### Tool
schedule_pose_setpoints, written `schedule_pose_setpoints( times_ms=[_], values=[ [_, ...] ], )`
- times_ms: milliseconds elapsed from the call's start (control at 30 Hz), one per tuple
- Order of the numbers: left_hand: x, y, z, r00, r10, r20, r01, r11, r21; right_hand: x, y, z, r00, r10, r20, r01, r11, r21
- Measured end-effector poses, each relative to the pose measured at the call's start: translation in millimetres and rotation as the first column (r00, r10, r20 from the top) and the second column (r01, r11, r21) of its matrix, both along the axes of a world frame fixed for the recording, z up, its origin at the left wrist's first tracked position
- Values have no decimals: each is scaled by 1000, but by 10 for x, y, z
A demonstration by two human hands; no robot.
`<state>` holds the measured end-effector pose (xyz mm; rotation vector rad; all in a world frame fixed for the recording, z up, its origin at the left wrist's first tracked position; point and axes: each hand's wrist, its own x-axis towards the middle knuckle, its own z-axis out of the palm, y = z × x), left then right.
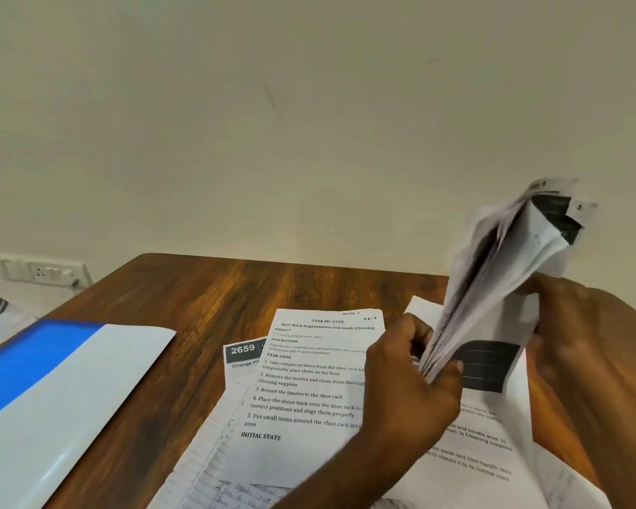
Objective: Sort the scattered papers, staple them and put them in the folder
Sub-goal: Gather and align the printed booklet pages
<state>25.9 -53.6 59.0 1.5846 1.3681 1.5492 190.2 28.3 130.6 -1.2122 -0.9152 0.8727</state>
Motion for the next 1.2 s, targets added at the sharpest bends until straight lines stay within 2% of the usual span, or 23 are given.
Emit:
schedule_pose_setpoints(
  times_ms=[100,267,367,500,667,800,900,1067,1200],
  values=[
    [27,-2,6,999,-18,30,20,998,-62,-3,-7,12,997,72,-7,-72,997,3],
    [18,-23,43,996,-89,14,90,978,-187,-88,-4,-55,997,69,39,-71,996,62],
    [-2,-30,65,997,-49,-51,41,986,-163,-72,24,-57,998,60,6,-61,996,63],
    [-21,33,59,998,62,-11,-63,987,-151,-19,75,-64,999,54,-11,-53,995,81],
    [-83,18,66,991,77,-108,-97,977,-192,-42,100,-141,991,115,67,-117,993,32],
    [-49,5,94,986,99,-137,-120,981,-150,-27,123,-132,993,109,35,-111,991,69],
    [-38,-21,94,993,87,-83,-97,988,-124,-33,134,-172,989,139,60,-140,990,12],
    [-7,5,67,998,2,57,9,983,-183,10,166,-216,971,205,127,-194,977,-94],
    [-40,82,25,993,54,109,-35,984,-173,55,203,-233,968,222,120,-209,972,-108]
  ],
)
